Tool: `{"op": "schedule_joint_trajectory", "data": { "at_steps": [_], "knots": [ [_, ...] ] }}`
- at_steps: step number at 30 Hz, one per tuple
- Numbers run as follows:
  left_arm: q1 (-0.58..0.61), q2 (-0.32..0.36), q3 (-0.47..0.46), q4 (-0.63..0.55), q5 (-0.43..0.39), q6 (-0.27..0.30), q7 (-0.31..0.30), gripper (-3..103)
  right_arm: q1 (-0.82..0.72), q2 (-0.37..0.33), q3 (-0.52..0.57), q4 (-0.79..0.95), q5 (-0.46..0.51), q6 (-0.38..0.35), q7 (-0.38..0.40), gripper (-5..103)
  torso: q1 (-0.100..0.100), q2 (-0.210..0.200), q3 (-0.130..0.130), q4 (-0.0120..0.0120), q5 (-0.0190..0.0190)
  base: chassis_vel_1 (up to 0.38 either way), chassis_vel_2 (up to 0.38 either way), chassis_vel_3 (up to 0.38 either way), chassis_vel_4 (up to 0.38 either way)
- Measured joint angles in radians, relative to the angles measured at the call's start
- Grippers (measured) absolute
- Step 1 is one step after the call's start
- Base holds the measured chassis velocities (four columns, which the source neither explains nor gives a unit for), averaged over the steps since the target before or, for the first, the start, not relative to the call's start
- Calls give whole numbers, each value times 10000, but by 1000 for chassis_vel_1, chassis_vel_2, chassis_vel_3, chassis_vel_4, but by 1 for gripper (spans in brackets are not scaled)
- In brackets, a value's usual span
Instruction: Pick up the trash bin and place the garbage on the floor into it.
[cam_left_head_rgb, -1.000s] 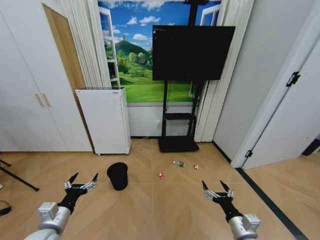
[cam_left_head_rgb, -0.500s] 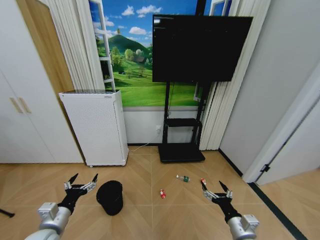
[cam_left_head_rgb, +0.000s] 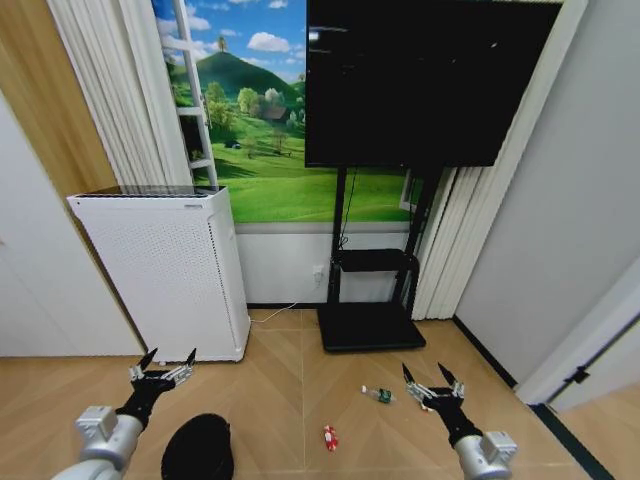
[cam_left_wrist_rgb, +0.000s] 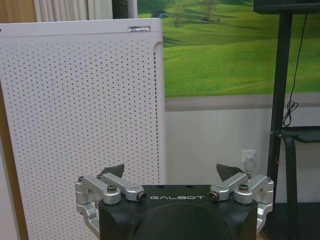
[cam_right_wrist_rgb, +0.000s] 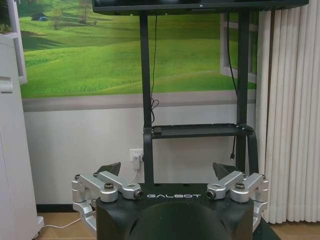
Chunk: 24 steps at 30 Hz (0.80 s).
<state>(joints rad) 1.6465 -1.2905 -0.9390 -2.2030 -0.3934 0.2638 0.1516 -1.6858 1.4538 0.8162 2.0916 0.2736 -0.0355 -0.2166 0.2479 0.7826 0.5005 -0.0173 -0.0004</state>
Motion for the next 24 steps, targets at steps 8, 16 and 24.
{"op": "schedule_joint_trajectory", "data": {
  "at_steps": [8,16,24],
  "knots": [
    [-27,-9,-2,4,96,9,8,100,-9,12,-1,-33,14,11,9,100,-154,-326,-189,-8,7,46,-69,-29,48],
    [-46,-14,2,57,163,-5,23,100,0,27,-1,-80,22,65,16,100,-287,-682,-389,-4,3,0,0,0,0],
    [-53,-59,17,89,186,-5,14,100,-48,29,19,-172,26,191,26,100,-460,-1081,-624,-5,4,0,0,0,0]
  ]
}}
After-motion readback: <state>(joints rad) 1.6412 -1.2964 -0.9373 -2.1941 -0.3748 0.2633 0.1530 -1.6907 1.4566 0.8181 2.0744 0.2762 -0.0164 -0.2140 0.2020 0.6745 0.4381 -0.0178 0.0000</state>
